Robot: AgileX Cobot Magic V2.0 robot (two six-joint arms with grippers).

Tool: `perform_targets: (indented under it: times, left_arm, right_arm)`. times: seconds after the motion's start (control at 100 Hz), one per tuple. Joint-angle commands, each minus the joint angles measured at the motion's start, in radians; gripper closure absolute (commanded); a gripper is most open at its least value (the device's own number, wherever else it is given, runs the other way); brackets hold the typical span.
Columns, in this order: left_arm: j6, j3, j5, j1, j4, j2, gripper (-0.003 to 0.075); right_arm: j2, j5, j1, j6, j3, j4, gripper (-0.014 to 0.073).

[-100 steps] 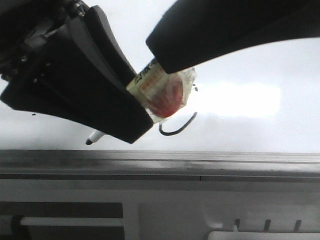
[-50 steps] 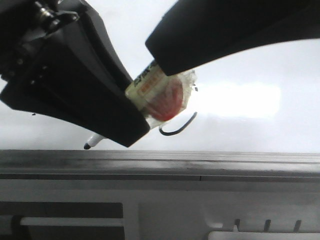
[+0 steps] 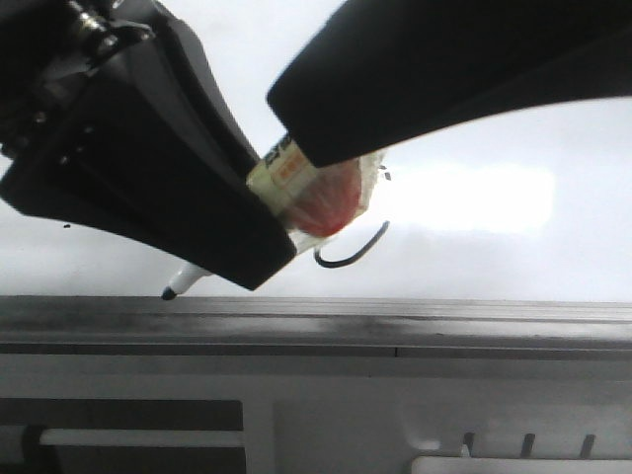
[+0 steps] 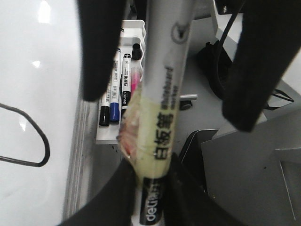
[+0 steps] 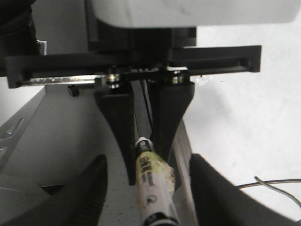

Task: Write number 6 on whiteboard

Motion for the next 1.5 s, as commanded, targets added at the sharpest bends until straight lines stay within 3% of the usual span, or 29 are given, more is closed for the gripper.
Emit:
perform_targets:
  times: [0.0,0.25,0.58,0.65,0.84,0.94,1.07,1.26,1.38,1.49]
  left_arm:
    - [-0.014,-0.031,-0.003,-0.005,-0.059,-0.019,0.0739]
    - [-0.018,-0.031,0.0,-0.005,-0.063,-0.019,0.0739]
    - [-0.045,-0.031,0.014,-0.005,-0.076,-0.019,0.0739]
    - [-0.045,-0.031,0.014,-0.005,-0.099,-0.019,0.0739]
    - [-0.106,-0.031,0.012,-0.003,-0.152,-0.019,0.0739]
    - [-0.17,-0.031,-0.005,-0.003,-0.155,-0.025,0.0739]
    - [-0.258,0.017,-0.175,-0.003,-0.157,-0.074,0.0739]
    - [-0.535,0.148,-0.543,-0.009,-0.159,-0.176,0.0739]
    - [-0.639,0.21,-0.714,-0.064,-0.167,-0.189,0.0739]
    - [-0.647,0.241,-0.903,-0.148,-0.252,-0.168,0.0739]
  right_arm:
    - [-0.009,-0.083,-0.001,-0.011,-0.035,0.017,0.0153]
    - [-0.028,-0.103,-0.001,-0.011,-0.035,0.017,0.0154]
    - [-0.204,-0.197,-0.001,-0.009,-0.033,0.045,0.0168]
    - [-0.245,-0.201,-0.001,-0.009,-0.033,0.073,0.0242]
    - [-0.353,-0.204,-0.003,-0.009,-0.022,0.077,0.0585]
    - [-0.398,-0.198,-0.003,-0.009,-0.006,0.077,0.0665]
    - [-0.442,-0.198,-0.018,0.005,0.019,0.077,0.0665]
    - [-0.477,-0.201,-0.069,0.017,0.062,0.077,0.0665]
    - [-0.476,-0.196,-0.1,0.017,0.084,0.077,0.0665]
    - [-0.476,-0.198,-0.115,0.017,0.095,0.077,0.0665]
